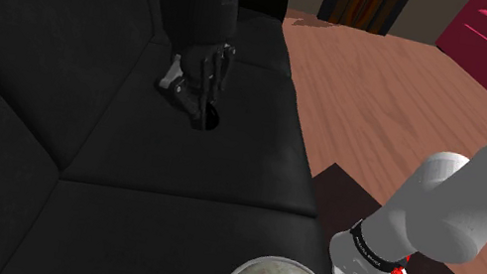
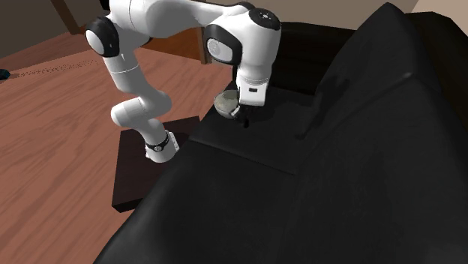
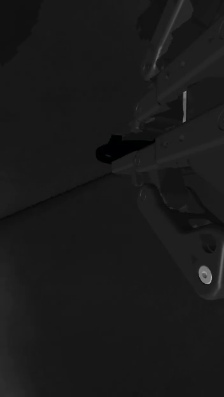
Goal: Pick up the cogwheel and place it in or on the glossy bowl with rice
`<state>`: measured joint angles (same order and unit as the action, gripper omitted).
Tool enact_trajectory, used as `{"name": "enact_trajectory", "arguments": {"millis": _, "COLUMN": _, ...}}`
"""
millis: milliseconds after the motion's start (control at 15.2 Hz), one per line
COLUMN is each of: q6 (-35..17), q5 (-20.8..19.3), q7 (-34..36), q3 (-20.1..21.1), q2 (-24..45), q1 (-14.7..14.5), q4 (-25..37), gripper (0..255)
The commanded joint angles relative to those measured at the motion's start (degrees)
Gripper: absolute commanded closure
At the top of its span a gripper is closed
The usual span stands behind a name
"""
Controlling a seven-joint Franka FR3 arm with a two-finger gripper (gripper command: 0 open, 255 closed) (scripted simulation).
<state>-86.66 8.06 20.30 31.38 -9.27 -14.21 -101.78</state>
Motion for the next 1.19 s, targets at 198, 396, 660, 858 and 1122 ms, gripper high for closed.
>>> {"name": "enact_trajectory", "arguments": {"millis": 198, "q6": 0.0, "q5": 4.7, "q7": 2.7, "q3": 1.3, "q2": -7.8, "q1": -2.4, "q4": -6.5, "gripper": 255}}
{"name": "enact_trajectory", "arguments": {"millis": 396, "q6": 0.3, "q5": 7.3, "q7": 4.7, "q3": 2.2, "q2": -11.9, "q1": -4.2, "q4": -9.4, "gripper": 255}}
{"name": "enact_trajectory", "arguments": {"millis": 660, "q6": 1.0, "q5": 10.8, "q7": 7.8, "q3": 3.7, "q2": -16.8, "q1": -6.7, "q4": -12.4, "gripper": 255}}
{"name": "enact_trajectory", "arguments": {"millis": 858, "q6": 1.7, "q5": 13.3, "q7": 10.5, "q3": 5.1, "q2": -19.9, "q1": -8.6, "q4": -13.9, "gripper": 255}}
{"name": "enact_trajectory", "arguments": {"millis": 1122, "q6": 2.6, "q5": 16.6, "q7": 14.6, "q3": 7.4, "q2": -23.4, "q1": -11.0, "q4": -15.1, "gripper": 255}}
